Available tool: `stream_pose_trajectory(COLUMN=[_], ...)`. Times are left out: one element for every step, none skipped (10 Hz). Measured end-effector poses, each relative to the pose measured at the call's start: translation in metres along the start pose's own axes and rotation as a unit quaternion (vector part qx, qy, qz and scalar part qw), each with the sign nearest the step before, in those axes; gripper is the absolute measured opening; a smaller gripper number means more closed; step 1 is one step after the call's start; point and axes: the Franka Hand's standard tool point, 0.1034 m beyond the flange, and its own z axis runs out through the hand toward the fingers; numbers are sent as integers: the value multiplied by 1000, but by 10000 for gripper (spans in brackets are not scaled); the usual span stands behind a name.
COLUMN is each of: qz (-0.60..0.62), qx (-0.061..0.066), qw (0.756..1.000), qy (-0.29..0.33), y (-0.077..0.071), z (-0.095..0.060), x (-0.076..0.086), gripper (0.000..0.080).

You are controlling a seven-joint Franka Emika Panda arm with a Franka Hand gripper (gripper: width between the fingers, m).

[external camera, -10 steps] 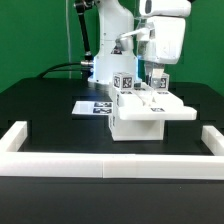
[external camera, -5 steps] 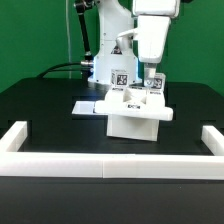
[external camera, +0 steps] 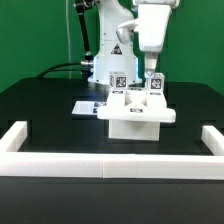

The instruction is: Assemble chair

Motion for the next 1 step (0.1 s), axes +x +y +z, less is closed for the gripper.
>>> stream_pose_trajectory(qz=[0], qx=[2], qw=[1000], qy=[-1], y=[-1], z=[3], x=[0], gripper=[643])
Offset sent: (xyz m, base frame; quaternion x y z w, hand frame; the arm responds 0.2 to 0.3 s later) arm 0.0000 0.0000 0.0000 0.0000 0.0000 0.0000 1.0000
